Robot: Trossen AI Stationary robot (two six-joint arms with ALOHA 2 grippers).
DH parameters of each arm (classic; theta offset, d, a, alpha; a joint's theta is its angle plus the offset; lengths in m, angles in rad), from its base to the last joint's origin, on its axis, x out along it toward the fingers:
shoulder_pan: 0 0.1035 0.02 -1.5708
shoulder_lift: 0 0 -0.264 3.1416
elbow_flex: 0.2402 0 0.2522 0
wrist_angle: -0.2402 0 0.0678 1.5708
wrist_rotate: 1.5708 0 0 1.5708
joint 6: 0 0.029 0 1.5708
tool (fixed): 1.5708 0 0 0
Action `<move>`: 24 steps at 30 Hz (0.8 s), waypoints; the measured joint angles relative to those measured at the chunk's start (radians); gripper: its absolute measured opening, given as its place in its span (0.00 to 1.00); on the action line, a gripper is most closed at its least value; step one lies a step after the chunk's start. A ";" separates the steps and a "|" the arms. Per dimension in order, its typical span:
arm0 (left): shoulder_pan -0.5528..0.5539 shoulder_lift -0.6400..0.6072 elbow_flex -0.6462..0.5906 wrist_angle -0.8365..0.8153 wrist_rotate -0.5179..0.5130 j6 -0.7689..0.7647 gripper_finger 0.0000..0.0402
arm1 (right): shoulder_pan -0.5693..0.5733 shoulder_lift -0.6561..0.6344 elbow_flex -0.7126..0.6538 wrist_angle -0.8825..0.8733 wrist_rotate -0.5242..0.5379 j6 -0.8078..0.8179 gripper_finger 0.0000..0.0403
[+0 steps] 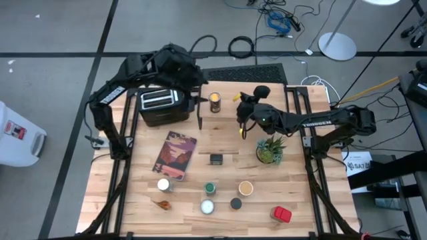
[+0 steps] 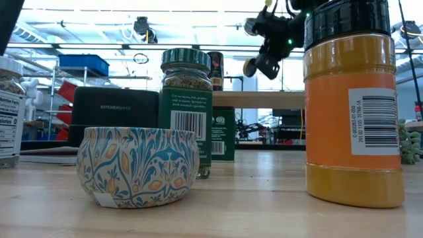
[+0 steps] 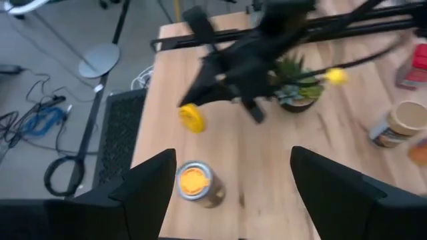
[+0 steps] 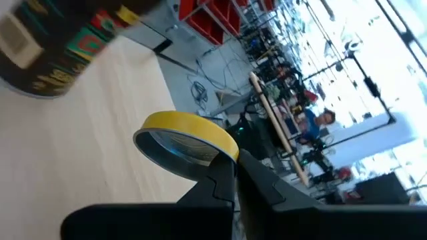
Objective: Shelf spices
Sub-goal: Put the yellow cap into the seasoning bottle
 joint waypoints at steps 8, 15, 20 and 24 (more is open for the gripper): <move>-0.089 0.003 -0.001 -0.050 0.000 0.006 0.76 | 0.021 0.000 -0.030 0.015 0.006 0.026 0.00; -0.122 0.005 -0.007 -0.069 -0.007 0.009 0.76 | 0.072 0.000 -0.030 -0.063 0.057 0.040 0.00; -0.123 0.006 -0.008 -0.070 -0.007 0.007 0.76 | 0.060 0.000 -0.030 -0.162 0.078 0.114 0.00; -0.123 0.006 -0.008 -0.070 -0.007 0.006 0.75 | 0.058 0.000 -0.036 -0.184 0.078 0.142 0.00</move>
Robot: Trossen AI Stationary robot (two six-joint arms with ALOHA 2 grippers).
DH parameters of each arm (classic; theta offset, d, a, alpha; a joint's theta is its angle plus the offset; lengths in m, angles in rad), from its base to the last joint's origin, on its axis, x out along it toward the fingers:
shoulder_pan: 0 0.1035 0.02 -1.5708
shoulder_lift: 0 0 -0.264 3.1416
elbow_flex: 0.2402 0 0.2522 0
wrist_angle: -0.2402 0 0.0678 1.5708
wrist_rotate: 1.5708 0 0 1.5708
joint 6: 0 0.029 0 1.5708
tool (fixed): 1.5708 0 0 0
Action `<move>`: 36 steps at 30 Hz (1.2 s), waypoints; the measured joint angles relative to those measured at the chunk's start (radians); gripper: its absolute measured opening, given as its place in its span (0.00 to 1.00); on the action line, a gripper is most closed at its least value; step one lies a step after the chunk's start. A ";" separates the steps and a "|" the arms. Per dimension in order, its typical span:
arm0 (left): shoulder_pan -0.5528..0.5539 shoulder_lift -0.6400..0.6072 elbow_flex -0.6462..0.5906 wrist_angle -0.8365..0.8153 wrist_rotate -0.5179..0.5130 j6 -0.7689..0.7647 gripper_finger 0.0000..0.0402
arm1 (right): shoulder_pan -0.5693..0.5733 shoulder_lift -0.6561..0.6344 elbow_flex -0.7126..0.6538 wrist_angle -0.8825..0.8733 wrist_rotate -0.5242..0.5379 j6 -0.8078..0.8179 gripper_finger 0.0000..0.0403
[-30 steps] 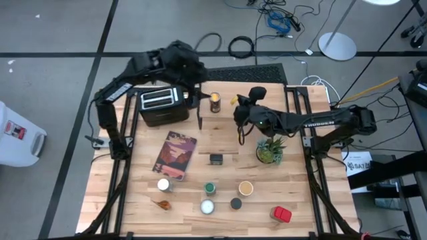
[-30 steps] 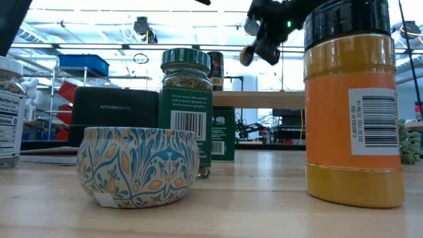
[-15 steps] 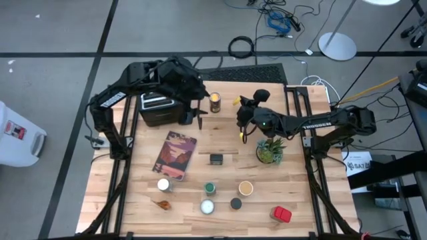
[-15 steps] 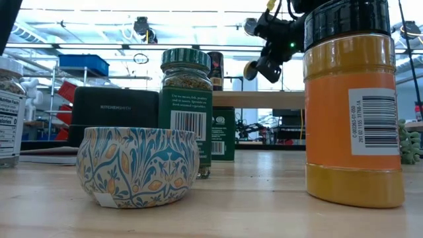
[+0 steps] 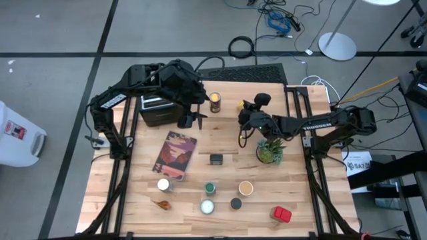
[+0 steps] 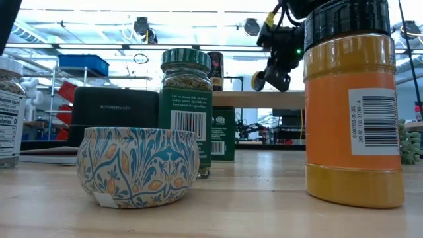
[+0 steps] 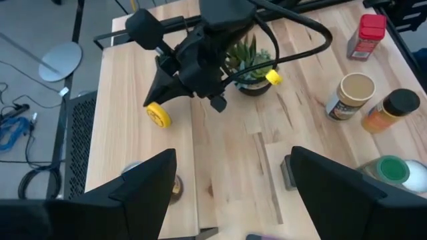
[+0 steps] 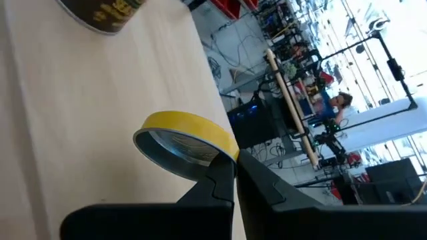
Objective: Shelf spices
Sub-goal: Put the yellow cap into the seasoning bottle
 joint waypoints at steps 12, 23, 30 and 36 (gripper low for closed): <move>-0.014 0.018 0.000 -0.007 0.000 -0.005 0.75 | -0.010 -0.001 -0.136 0.127 0.010 0.069 0.00; -0.017 0.050 0.000 -0.022 0.002 0.000 0.75 | -0.005 -0.002 -0.133 0.073 -0.051 0.147 0.04; -0.017 0.051 0.000 -0.022 0.004 0.002 0.75 | 0.009 -0.003 -0.132 0.076 -0.090 0.172 0.13; -0.017 0.051 0.000 -0.030 0.005 0.001 0.75 | 0.022 -0.002 -0.132 0.076 -0.103 0.174 0.24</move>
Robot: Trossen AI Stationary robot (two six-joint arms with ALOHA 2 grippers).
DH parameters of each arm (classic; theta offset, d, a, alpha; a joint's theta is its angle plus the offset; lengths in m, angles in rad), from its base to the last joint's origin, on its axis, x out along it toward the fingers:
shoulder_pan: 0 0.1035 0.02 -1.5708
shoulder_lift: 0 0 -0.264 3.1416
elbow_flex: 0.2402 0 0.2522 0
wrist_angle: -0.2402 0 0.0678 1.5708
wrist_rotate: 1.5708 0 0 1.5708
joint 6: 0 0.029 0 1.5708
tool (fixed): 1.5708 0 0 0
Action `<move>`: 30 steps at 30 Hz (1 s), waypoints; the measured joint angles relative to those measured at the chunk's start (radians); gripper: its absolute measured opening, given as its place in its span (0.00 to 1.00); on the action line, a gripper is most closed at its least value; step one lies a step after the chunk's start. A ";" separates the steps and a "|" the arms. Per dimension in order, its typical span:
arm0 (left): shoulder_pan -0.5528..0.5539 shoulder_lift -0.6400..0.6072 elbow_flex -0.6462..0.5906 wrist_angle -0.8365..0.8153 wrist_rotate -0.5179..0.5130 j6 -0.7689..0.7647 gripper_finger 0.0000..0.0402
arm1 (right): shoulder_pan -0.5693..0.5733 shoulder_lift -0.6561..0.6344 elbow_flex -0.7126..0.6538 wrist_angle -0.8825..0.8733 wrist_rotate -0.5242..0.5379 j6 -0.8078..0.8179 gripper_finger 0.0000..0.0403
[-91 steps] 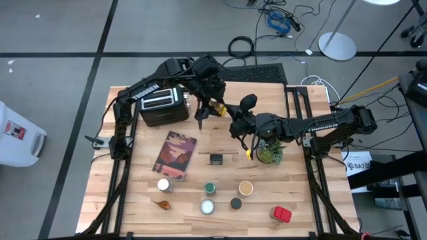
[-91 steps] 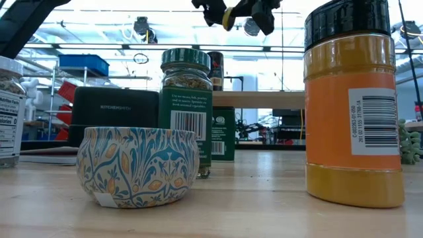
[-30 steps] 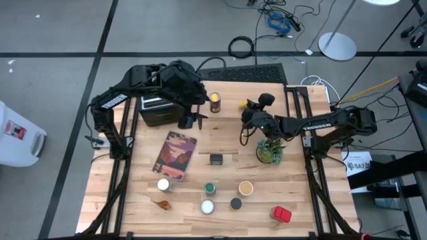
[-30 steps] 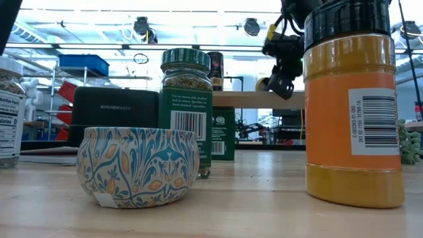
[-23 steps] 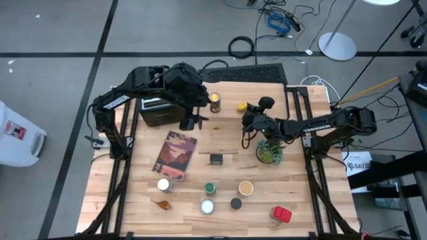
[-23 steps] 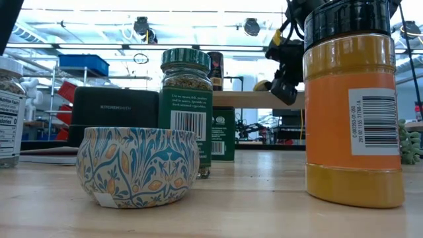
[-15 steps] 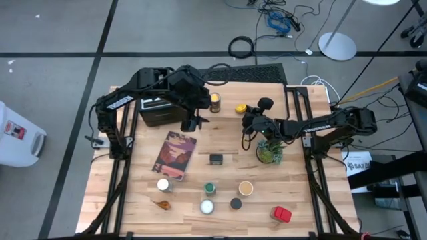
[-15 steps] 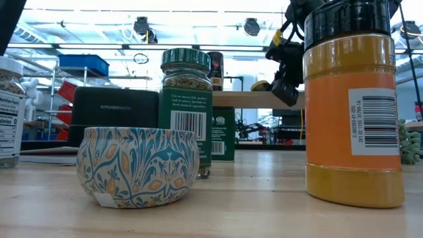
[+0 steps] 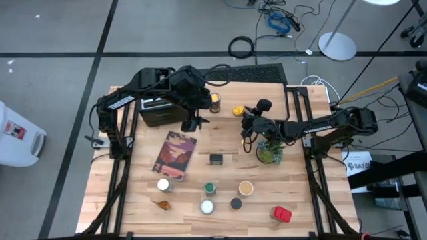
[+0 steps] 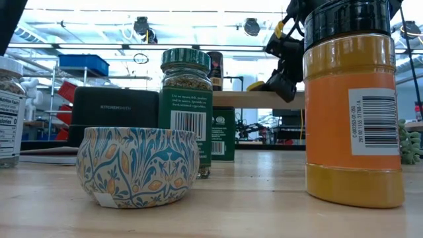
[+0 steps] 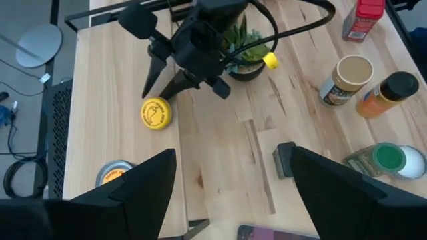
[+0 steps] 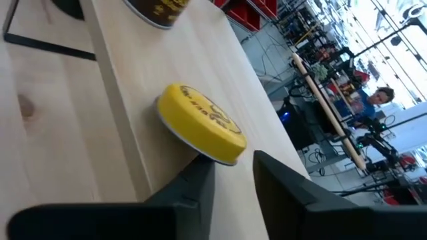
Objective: Shelf spices
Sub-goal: Put the yellow cap into the seasoning bottle
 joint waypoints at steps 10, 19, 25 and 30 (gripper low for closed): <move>-0.002 0.000 0.000 -0.016 0.000 -0.006 0.76 | -0.019 -0.001 0.036 -0.160 -0.004 0.164 0.34; -0.005 0.000 0.000 -0.016 0.000 -0.009 0.76 | -0.039 0.004 0.181 -0.479 -0.007 0.264 0.33; -0.006 0.000 0.000 -0.016 0.000 -0.009 0.76 | -0.037 0.006 0.283 -0.646 -0.069 0.295 0.33; -0.014 0.000 0.000 -0.016 0.000 -0.008 0.76 | -0.051 0.006 0.371 -0.799 -0.076 0.334 0.33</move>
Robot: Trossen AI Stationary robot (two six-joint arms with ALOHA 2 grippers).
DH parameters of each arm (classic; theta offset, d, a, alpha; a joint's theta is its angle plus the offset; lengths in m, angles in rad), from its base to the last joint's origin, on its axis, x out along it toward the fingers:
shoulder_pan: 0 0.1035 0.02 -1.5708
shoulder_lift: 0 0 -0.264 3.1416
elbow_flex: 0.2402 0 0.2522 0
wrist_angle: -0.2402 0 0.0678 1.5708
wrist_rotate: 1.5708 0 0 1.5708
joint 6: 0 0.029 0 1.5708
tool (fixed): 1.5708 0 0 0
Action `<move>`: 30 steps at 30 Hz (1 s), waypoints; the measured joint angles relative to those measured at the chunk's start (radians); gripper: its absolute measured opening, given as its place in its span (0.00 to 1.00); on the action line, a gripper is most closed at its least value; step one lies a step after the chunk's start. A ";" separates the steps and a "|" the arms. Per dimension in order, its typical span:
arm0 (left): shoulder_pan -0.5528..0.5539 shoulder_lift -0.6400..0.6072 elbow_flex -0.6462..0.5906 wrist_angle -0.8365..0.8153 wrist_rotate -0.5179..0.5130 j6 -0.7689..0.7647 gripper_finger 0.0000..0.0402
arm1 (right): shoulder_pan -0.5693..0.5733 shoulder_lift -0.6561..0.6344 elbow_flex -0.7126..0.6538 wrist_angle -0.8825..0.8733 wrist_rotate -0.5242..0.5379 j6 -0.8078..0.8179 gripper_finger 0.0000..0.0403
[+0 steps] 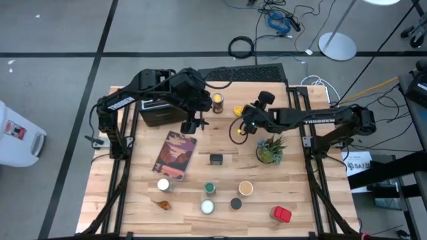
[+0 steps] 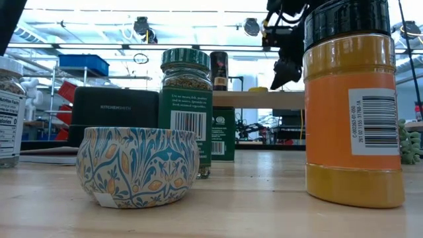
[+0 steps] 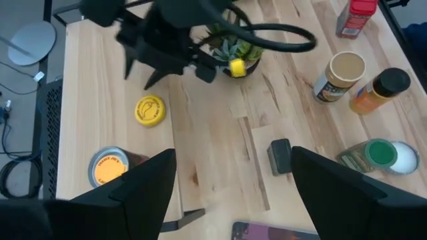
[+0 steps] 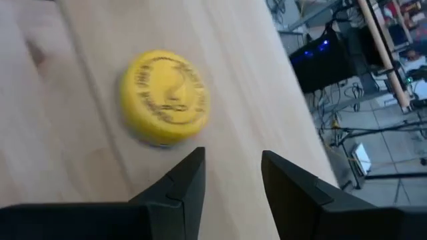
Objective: Shelf spices
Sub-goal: Put the yellow cap into the seasoning bottle
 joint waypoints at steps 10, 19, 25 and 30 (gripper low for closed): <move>-0.007 0.000 0.000 -0.001 0.000 0.000 0.76 | -0.103 -0.002 0.144 -0.032 -0.386 0.001 0.41; -0.022 0.000 0.000 -0.004 0.000 0.002 0.76 | -0.240 -0.003 0.156 -0.033 -0.650 0.053 0.73; -0.022 0.000 0.000 -0.003 0.000 0.010 0.76 | -0.258 0.003 0.157 -0.003 -0.692 0.054 0.83; -0.022 0.000 0.000 -0.001 0.000 0.010 0.75 | -0.238 0.078 0.157 0.010 -0.681 0.036 0.85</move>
